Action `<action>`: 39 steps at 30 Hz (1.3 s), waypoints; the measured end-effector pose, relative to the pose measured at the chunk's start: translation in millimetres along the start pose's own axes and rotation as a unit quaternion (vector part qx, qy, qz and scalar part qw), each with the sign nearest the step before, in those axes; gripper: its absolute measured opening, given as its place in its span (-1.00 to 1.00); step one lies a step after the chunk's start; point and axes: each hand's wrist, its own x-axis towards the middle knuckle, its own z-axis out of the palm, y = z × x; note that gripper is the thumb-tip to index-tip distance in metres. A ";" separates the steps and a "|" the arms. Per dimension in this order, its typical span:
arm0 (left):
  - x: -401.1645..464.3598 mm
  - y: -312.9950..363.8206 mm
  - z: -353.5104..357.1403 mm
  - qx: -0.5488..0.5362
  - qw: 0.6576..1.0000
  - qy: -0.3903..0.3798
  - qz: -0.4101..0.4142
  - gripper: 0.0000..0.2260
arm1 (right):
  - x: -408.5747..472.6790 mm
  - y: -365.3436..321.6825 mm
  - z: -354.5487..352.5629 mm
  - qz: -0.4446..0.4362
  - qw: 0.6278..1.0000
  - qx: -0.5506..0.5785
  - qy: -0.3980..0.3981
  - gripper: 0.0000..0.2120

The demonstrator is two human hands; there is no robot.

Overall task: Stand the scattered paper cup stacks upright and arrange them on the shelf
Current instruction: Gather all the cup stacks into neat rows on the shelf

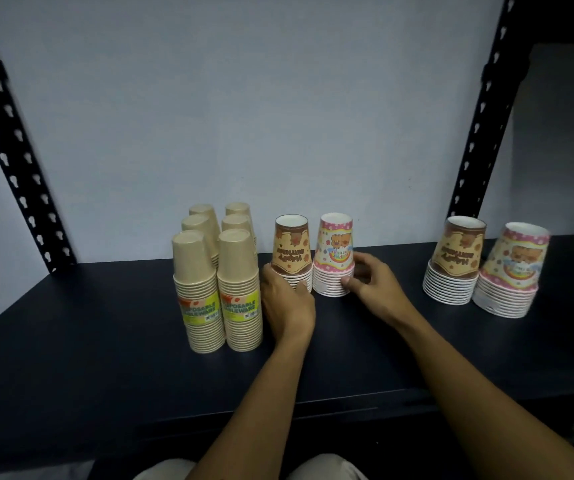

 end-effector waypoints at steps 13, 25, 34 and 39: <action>0.0 -0.1 0.7 0.017 1.000 -0.008 0.007 -0.50 | -3.4 -3.6 1.6 0.016 0.999 -0.028 0.040 -0.46; -6.7 2.2 -2.9 0.060 0.998 -0.028 0.003 -0.37 | -6.9 -4.9 1.1 0.024 0.998 -0.041 0.043 -0.38; -51.0 4.4 -29.6 0.137 0.983 -0.111 0.057 -0.52 | -48.7 -8.2 -12.3 0.029 0.977 -0.205 0.056 -0.49; -65.3 6.3 -29.5 0.175 0.941 -0.222 0.186 -0.64 | -87.7 -9.9 -30.6 0.025 0.944 -0.329 0.003 -0.71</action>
